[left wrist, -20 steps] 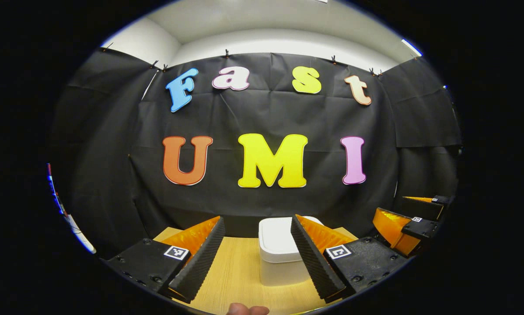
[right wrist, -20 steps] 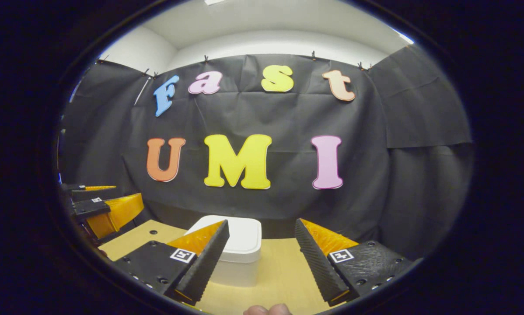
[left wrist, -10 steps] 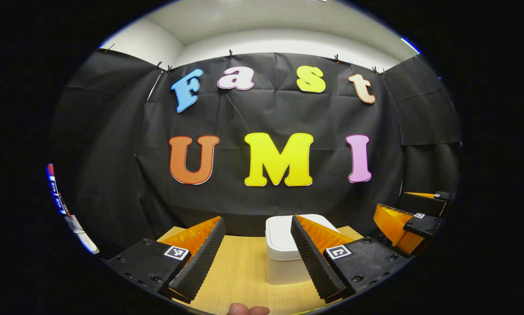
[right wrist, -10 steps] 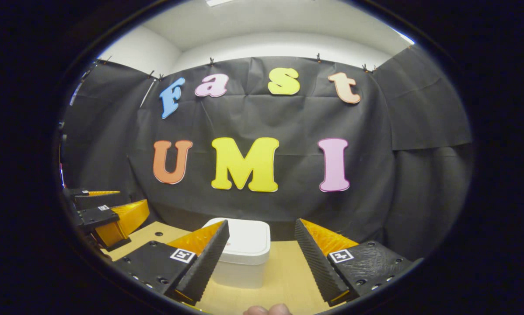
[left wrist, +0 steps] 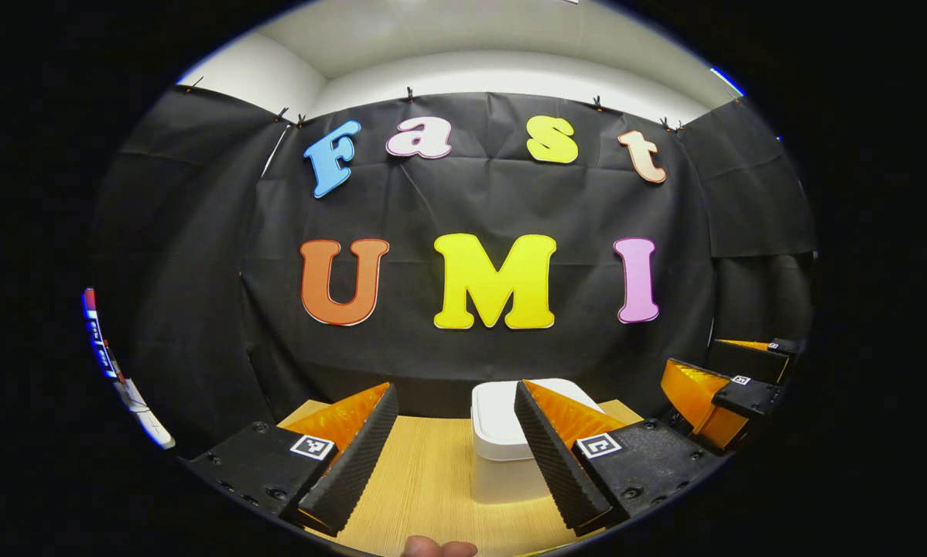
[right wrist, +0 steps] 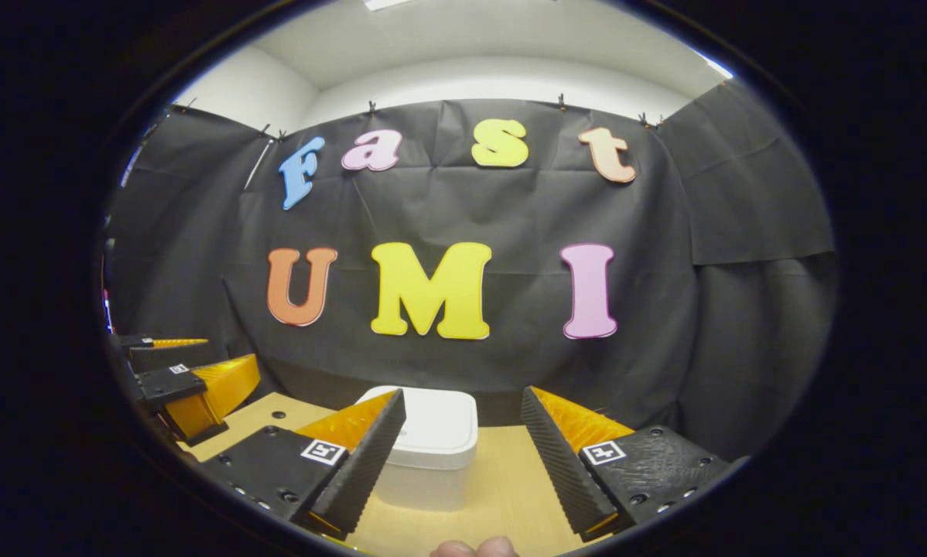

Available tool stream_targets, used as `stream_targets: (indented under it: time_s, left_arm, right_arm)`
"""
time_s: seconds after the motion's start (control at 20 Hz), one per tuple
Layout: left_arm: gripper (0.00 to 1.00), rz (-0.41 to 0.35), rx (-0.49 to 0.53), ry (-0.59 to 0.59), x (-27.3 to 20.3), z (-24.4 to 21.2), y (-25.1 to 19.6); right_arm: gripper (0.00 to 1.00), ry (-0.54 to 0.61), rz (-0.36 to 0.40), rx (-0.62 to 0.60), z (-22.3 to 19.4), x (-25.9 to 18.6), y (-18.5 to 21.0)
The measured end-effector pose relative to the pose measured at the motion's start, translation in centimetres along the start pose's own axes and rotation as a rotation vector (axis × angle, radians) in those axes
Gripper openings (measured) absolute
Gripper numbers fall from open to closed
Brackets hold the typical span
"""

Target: Press the lid of the desktop garbage bin to open it, pick up the crumpled paper on the desktop and throw it into the bin, then pick up the pop can on the desktop and drop it into the bin, and finally close the garbage bin lid.

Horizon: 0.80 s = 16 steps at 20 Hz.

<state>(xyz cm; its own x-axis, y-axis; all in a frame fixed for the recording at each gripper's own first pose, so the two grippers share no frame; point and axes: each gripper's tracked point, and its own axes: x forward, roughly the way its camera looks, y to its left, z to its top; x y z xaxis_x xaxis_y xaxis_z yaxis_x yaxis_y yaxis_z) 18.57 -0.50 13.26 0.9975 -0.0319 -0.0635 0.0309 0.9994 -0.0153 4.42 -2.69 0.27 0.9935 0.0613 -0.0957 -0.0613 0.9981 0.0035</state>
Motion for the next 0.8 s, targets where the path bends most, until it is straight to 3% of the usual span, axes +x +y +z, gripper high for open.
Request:
stream_targets:
  time_s: [0.8]
  left_arm:
    - [0.98, 0.012, -0.01, 0.003, 0.02, -0.02, 0.08]
  right_arm:
    - [0.95, -0.001, -0.005, 0.003, 0.1, -0.19, -0.67]
